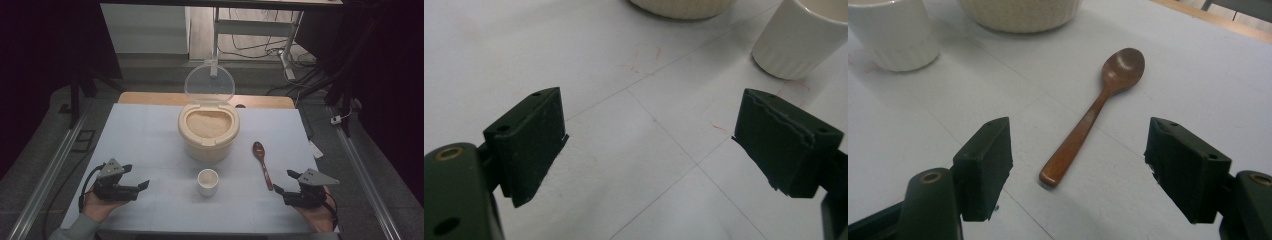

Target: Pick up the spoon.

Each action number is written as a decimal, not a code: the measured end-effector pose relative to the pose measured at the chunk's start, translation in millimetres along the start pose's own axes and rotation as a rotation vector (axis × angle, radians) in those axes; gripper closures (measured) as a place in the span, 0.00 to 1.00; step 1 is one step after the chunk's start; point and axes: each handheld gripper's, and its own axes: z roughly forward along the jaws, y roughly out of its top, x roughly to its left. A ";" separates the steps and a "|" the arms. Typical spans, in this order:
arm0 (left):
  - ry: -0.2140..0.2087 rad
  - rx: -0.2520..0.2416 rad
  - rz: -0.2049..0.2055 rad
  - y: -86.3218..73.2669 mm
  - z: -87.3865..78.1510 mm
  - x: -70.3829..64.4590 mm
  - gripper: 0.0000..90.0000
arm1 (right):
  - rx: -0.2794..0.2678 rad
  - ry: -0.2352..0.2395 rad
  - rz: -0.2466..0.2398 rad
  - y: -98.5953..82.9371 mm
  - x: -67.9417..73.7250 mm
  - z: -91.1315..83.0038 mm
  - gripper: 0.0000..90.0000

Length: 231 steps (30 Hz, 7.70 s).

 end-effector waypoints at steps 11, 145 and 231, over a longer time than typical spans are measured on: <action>0.002 0.018 0.009 -0.6 2.5 -0.2 0.14 | 0.015 0.003 0.006 0.4 0.3 0.7 0.31; -0.009 0.106 0.039 -6.5 19.6 1.7 0.14 | 0.397 0.079 0.164 59.6 2.0 32.2 0.88; -0.138 0.002 0.225 64.9 -13.3 -44.3 0.15 | 0.334 0.430 -0.417 139.1 119.5 81.4 0.87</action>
